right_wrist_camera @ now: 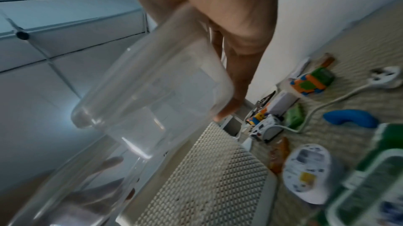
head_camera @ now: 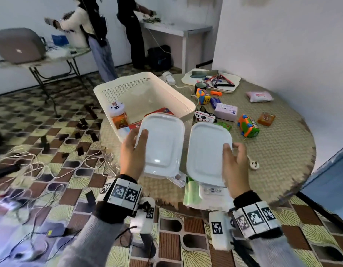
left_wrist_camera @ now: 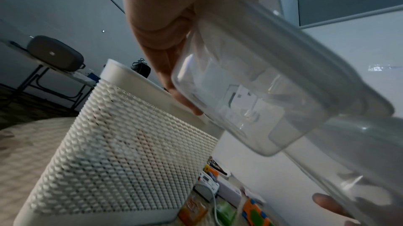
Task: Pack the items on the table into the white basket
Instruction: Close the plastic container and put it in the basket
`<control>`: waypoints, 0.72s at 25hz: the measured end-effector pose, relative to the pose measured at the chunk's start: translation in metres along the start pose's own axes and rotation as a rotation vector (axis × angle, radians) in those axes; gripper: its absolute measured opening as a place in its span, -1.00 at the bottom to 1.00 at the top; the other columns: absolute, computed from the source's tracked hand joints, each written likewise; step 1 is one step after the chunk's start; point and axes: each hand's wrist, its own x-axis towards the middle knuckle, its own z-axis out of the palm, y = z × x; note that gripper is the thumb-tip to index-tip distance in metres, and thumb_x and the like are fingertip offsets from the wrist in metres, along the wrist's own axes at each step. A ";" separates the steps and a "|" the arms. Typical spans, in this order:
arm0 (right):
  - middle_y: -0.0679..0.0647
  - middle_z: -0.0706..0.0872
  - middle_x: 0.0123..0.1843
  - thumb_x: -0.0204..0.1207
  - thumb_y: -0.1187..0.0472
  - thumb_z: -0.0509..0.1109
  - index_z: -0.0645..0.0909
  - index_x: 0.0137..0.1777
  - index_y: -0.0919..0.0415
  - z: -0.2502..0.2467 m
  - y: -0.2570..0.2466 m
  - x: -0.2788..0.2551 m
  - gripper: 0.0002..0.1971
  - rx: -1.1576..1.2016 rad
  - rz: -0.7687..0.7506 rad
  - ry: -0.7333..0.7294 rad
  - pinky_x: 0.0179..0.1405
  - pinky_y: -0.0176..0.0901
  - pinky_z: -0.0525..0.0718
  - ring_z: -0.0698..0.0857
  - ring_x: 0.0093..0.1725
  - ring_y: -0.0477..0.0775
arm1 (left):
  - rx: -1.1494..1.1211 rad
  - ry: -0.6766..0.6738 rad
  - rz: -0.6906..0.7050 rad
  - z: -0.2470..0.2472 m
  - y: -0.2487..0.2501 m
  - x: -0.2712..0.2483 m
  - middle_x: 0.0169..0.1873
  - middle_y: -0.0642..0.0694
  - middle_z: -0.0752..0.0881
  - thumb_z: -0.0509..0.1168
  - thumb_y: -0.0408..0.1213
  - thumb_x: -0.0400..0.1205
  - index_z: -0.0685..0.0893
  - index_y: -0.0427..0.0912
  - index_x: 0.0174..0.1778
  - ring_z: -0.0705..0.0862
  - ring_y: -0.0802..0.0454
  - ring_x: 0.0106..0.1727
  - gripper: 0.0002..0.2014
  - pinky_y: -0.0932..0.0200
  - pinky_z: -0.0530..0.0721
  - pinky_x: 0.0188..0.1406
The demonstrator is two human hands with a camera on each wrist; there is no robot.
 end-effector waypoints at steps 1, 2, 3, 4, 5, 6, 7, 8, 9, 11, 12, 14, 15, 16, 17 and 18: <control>0.12 0.55 -0.28 0.67 0.05 0.23 0.39 0.01 0.06 0.013 -0.007 0.003 -0.88 0.005 -0.022 -0.001 -0.39 -0.16 0.41 0.47 -0.34 0.04 | -0.006 0.009 0.005 -0.010 -0.001 0.011 0.00 -0.16 0.72 0.22 0.03 0.67 0.59 -0.14 0.27 0.66 -0.08 -0.02 -0.62 0.11 0.55 -0.10; 0.08 0.56 -0.27 0.68 0.08 0.23 0.39 0.03 0.11 0.029 -0.014 0.006 -0.88 0.009 -0.043 -0.004 -0.38 -0.17 0.42 0.49 -0.33 0.02 | -0.018 0.011 0.022 -0.022 -0.001 0.025 0.00 -0.19 0.73 0.22 0.07 0.63 0.60 -0.14 0.24 0.67 -0.10 -0.02 -0.60 0.06 0.58 -0.10; 0.03 0.57 -0.28 0.68 0.10 0.22 0.39 0.05 0.13 0.045 -0.020 0.008 -0.88 0.006 -0.059 -0.005 -0.36 -0.17 0.43 0.51 -0.33 -0.01 | -0.020 0.017 0.043 -0.034 -0.003 0.040 -0.02 -0.19 0.73 0.21 0.07 0.62 0.61 -0.14 0.19 0.67 -0.11 -0.04 -0.61 0.00 0.60 -0.10; -0.02 0.56 -0.27 0.68 0.11 0.22 0.39 0.06 0.13 0.061 -0.027 0.010 -0.88 -0.006 -0.075 -0.001 -0.35 -0.22 0.44 0.52 -0.33 -0.07 | -0.015 0.022 0.063 -0.044 -0.002 0.054 -0.06 -0.18 0.74 0.22 0.02 0.64 0.63 -0.13 0.14 0.68 -0.10 -0.07 -0.68 -0.01 0.61 -0.12; -0.07 0.56 -0.25 0.68 0.12 0.22 0.38 0.06 0.14 0.075 -0.033 0.011 -0.89 -0.014 -0.089 0.004 -0.36 -0.33 0.45 0.52 -0.31 -0.14 | -0.002 0.032 0.076 -0.055 -0.003 0.068 -0.10 -0.15 0.73 0.22 -0.04 0.68 0.63 -0.12 0.10 0.67 -0.08 -0.11 -0.75 0.03 0.62 -0.14; -0.10 0.55 -0.22 0.68 0.13 0.22 0.38 0.07 0.14 0.089 -0.039 0.013 -0.89 -0.017 -0.102 0.012 -0.38 -0.42 0.44 0.52 -0.28 -0.17 | 0.010 0.039 0.084 -0.064 -0.003 0.082 -0.14 -0.13 0.72 0.22 -0.08 0.70 0.63 -0.12 0.08 0.65 -0.04 -0.16 -0.79 0.09 0.60 -0.20; -0.11 0.55 -0.19 0.68 0.14 0.22 0.38 0.08 0.15 0.102 -0.044 0.016 -0.89 -0.018 -0.108 0.020 -0.37 -0.42 0.43 0.53 -0.24 -0.16 | 0.011 0.042 0.087 -0.072 -0.003 0.094 -0.18 -0.12 0.70 0.21 -0.10 0.70 0.63 -0.15 0.09 0.63 -0.01 -0.21 -0.79 0.13 0.58 -0.26; -0.12 0.54 -0.18 0.68 0.15 0.22 0.39 0.09 0.15 0.113 -0.048 0.017 -0.90 -0.023 -0.109 0.032 -0.34 -0.31 0.43 0.53 -0.21 -0.11 | 0.009 0.037 0.083 -0.079 -0.005 0.106 -0.22 -0.13 0.68 0.21 -0.10 0.70 0.63 -0.19 0.11 0.61 0.02 -0.26 -0.76 0.15 0.55 -0.30; -0.14 0.54 -0.17 0.68 0.14 0.23 0.40 0.09 0.15 0.124 -0.050 0.019 -0.89 -0.029 -0.108 0.044 -0.28 -0.20 0.41 0.53 -0.19 -0.06 | 0.003 0.027 0.079 -0.085 -0.006 0.118 -0.24 -0.14 0.67 0.21 -0.09 0.70 0.62 -0.21 0.14 0.60 0.03 -0.29 -0.73 0.17 0.54 -0.32; -0.13 0.55 -0.19 0.68 0.13 0.23 0.42 0.10 0.14 0.141 -0.051 0.023 -0.88 -0.032 -0.103 0.067 -0.19 -0.13 0.42 0.55 -0.19 0.02 | -0.012 0.005 0.077 -0.091 -0.008 0.135 -0.29 -0.12 0.64 0.20 -0.08 0.70 0.62 -0.21 0.16 0.58 0.04 -0.31 -0.71 0.20 0.52 -0.36; -0.10 0.56 -0.20 0.67 0.11 0.23 0.42 0.09 0.12 0.150 -0.051 0.027 -0.89 -0.035 -0.099 0.081 -0.13 -0.06 0.48 0.57 -0.18 0.07 | -0.020 -0.009 0.082 -0.093 -0.009 0.144 -0.30 -0.07 0.64 0.20 -0.08 0.71 0.62 -0.20 0.14 0.57 0.07 -0.32 -0.72 0.23 0.52 -0.38; -0.03 0.58 -0.23 0.67 0.08 0.23 0.41 0.05 0.09 0.166 -0.052 0.032 -0.89 -0.063 -0.100 0.103 0.02 0.11 0.53 0.60 -0.14 0.17 | -0.021 -0.031 0.085 -0.095 -0.009 0.159 -0.32 0.03 0.64 0.19 -0.09 0.71 0.62 -0.17 0.12 0.57 0.20 -0.37 -0.75 0.34 0.52 -0.41; -0.01 0.56 -0.27 0.67 0.08 0.22 0.40 0.05 0.10 0.173 -0.054 0.035 -0.88 -0.084 -0.106 0.104 0.00 0.12 0.53 0.60 -0.17 0.17 | -0.019 -0.034 0.090 -0.095 -0.009 0.166 -0.31 0.06 0.64 0.19 -0.09 0.71 0.62 -0.17 0.14 0.56 0.24 -0.37 -0.75 0.40 0.52 -0.42; -0.01 0.54 -0.31 0.68 0.09 0.22 0.39 0.06 0.13 0.178 -0.057 0.037 -0.88 -0.092 -0.116 0.095 -0.10 0.07 0.52 0.57 -0.24 0.13 | -0.020 -0.036 0.094 -0.095 -0.010 0.173 -0.30 0.06 0.64 0.19 -0.09 0.71 0.62 -0.17 0.15 0.56 0.23 -0.35 -0.74 0.42 0.53 -0.41; -0.03 0.51 -0.32 0.68 0.11 0.21 0.39 0.08 0.16 0.183 -0.059 0.041 -0.87 -0.089 -0.124 0.083 -0.19 0.01 0.48 0.54 -0.29 0.06 | -0.024 -0.031 0.099 -0.095 -0.013 0.180 -0.26 0.02 0.65 0.19 -0.07 0.71 0.61 -0.16 0.17 0.58 0.18 -0.30 -0.73 0.38 0.55 -0.34; -0.07 0.48 -0.32 0.69 0.13 0.20 0.39 0.10 0.18 0.186 -0.063 0.042 -0.87 -0.079 -0.130 0.066 -0.24 -0.06 0.44 0.52 -0.32 -0.01 | -0.022 -0.022 0.100 -0.095 -0.017 0.186 -0.19 -0.05 0.67 0.18 -0.04 0.71 0.61 -0.14 0.17 0.61 0.10 -0.21 -0.72 0.26 0.58 -0.23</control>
